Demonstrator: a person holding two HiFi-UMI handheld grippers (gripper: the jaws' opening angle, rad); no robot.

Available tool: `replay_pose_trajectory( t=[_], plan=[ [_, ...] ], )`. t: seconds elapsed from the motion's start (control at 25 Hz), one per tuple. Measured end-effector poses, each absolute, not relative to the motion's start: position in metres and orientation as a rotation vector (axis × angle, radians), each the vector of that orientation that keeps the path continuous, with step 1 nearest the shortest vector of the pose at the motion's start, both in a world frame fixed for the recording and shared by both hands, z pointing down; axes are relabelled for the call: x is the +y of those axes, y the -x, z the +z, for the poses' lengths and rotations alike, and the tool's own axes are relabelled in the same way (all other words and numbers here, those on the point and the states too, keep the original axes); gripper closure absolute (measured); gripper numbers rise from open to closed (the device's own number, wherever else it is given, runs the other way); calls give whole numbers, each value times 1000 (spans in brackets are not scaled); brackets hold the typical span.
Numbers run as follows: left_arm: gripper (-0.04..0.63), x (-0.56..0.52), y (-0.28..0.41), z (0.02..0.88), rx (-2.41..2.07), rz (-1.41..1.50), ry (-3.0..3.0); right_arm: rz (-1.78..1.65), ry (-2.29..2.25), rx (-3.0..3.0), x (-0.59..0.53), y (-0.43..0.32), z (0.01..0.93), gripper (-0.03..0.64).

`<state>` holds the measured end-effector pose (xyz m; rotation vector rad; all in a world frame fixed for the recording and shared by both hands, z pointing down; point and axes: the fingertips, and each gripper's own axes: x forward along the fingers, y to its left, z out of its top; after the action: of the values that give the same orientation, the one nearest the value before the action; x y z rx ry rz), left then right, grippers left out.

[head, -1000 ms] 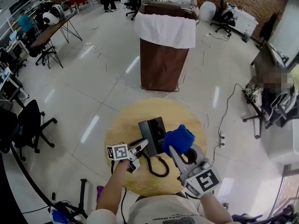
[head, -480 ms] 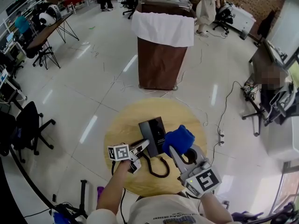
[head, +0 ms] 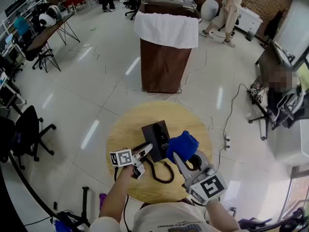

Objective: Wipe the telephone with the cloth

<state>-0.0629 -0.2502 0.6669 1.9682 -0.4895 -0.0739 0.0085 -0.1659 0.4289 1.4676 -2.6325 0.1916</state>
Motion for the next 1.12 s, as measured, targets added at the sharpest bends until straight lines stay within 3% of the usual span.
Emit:
replay_pose_trajectory(
  t=[0.56,1.12],
  plan=[
    [483,-227,104,634,-725,-123,-2076,186,-1458,-2638,-142,-8,424,555],
    [594,-115,49,485,-829,-281,-2401,114,-1331,-2727,-73,-26,414,555]
  ],
)
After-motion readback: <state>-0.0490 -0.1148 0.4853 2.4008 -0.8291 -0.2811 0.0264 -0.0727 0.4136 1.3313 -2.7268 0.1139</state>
